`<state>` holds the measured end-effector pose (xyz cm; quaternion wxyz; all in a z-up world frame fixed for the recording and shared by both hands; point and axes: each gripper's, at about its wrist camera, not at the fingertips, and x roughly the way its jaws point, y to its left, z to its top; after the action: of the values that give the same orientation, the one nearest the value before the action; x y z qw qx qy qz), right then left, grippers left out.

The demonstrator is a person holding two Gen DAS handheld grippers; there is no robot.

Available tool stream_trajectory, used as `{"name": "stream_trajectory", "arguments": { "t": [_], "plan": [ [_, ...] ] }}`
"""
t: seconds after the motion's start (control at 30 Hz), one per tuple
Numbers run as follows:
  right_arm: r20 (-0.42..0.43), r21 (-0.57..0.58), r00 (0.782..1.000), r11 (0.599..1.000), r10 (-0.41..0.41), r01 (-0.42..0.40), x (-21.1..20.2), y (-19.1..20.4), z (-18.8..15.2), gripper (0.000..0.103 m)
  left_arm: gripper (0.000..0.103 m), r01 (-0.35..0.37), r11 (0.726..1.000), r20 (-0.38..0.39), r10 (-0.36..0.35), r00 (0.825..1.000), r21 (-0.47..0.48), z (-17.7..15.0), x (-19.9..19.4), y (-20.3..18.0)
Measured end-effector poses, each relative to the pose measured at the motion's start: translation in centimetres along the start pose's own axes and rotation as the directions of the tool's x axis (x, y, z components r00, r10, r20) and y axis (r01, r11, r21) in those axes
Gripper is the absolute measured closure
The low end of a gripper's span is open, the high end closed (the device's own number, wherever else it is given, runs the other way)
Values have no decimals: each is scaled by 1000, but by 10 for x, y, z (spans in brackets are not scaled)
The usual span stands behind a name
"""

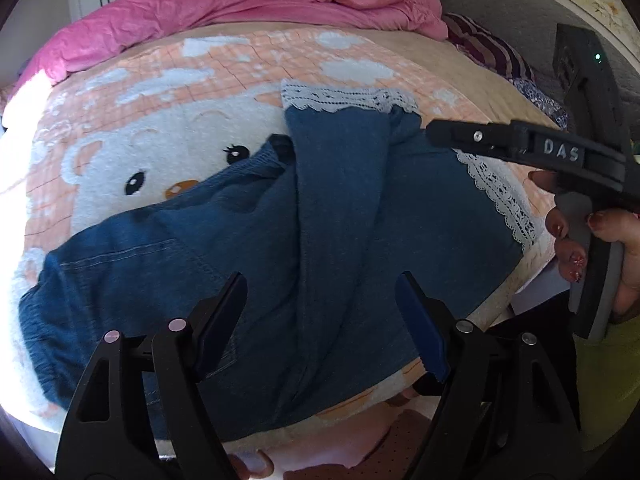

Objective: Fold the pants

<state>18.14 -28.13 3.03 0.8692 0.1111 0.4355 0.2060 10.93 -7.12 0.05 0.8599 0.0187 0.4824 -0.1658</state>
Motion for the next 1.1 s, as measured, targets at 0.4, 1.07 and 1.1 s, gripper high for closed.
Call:
{"name": "stream_trajectory", "arguments": {
  "t": [0.4, 1.07, 1.1],
  "plan": [
    [-9, -110, 999, 993, -50, 49, 14, 16, 2, 25, 81, 120, 984, 19, -118, 993, -135, 6, 45, 20],
    [-179, -263, 932, 929, -314, 262, 196, 57, 101, 25, 97, 285, 951, 15, -285, 958, -118, 3, 49, 10],
    [-173, -269, 926, 920, -336, 284, 203, 54, 103, 27, 97, 288, 950, 14, -289, 957, -117, 5, 49, 9]
  ]
}}
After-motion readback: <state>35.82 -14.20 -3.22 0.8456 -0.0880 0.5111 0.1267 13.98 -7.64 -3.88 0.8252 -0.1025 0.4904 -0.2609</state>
